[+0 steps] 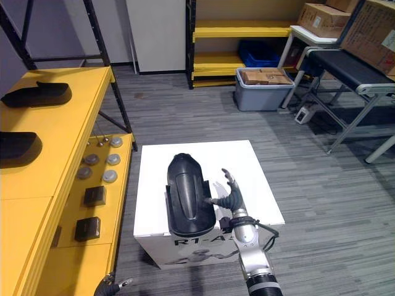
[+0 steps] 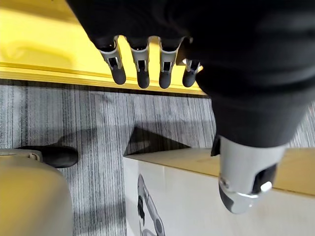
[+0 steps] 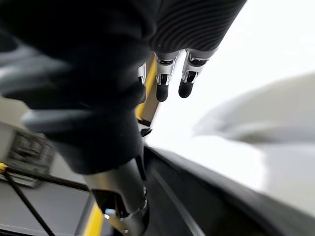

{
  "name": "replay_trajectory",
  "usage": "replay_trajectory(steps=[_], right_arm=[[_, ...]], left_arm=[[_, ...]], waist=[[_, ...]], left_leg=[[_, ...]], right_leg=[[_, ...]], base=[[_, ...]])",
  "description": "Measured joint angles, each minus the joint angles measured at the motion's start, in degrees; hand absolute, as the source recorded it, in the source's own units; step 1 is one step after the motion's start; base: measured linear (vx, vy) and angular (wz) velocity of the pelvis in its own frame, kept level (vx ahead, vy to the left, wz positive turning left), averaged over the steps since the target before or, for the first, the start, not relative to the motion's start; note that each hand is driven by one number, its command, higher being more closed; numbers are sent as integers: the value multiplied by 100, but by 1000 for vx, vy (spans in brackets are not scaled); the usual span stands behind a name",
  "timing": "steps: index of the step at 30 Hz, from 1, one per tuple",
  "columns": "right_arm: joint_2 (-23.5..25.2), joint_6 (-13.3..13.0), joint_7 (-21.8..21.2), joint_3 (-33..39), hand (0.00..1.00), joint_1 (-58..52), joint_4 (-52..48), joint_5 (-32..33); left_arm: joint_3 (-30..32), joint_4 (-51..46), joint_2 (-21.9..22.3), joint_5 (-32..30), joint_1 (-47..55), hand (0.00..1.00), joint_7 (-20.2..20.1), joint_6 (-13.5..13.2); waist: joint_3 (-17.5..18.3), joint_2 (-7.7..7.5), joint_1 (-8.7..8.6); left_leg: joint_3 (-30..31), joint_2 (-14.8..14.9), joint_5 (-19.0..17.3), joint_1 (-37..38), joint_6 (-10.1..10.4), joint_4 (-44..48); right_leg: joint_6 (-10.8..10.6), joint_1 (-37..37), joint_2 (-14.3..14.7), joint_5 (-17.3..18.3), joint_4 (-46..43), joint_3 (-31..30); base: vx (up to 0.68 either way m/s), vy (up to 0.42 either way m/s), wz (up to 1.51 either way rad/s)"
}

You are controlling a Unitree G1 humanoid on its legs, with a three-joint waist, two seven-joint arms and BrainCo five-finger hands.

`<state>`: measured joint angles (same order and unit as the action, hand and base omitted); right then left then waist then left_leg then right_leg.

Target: Walk over and take plastic housings, then place them on the shelf

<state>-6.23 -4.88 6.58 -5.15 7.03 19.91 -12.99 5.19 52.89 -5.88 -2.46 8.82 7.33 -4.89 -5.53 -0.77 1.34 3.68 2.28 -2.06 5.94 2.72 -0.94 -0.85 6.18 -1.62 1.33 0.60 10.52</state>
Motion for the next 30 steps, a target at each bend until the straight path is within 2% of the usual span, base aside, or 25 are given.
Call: replay_trajectory(steps=[5, 6, 10, 20, 24, 30], right_arm=[[42, 54, 107, -61, 0, 299, 674, -352], [45, 104, 116, -61, 100, 450, 850, -497], [45, 204, 194, 18, 100, 725, 1148, -813], [38, 250, 163, 222, 100, 976, 1410, -733], [220, 319, 4, 208, 100, 974, 1349, -636], [287, 417, 188, 219, 100, 658, 851, -639]], left_arm=[[-6, 1, -13, -4, -4, 0, 3, 9], [-7, 1, -19, -4, -5, 0, 4, 9], [-50, 10, -51, -6, -9, 0, 18, 42], [-68, 31, -134, -9, -41, 0, 25, 119], [-67, 25, -155, -9, -60, 0, 26, 119], [-67, -21, -130, -2, -62, 0, 119, 115]], waist=[[-17, -16, 23], [-27, -26, 33], [-51, -47, 39], [-70, -165, 42], [-95, -208, 41], [-103, -202, 111]], left_leg=[[127, -1, 83, 29, -3, -97], [128, 0, 93, 28, -3, -101], [133, 2, 157, 117, -29, -240], [127, -5, 192, 217, -60, -388], [88, -6, 181, 266, -43, -386], [83, -4, 173, 267, -33, -371]], right_leg=[[2, 29, -4, -2, -3, 109], [4, 35, -3, -7, -4, 112], [6, 82, -2, -12, 2, 129], [4, 153, 1, -11, 102, 146], [0, 175, -5, -8, 99, 110], [-2, 172, -12, -6, 85, 95]], base=[[-33, -5, 12], [-45, 2, 2], [-20, 0, 1], [43, 2, 0], [42, 4, -4], [1, 1, -1]])
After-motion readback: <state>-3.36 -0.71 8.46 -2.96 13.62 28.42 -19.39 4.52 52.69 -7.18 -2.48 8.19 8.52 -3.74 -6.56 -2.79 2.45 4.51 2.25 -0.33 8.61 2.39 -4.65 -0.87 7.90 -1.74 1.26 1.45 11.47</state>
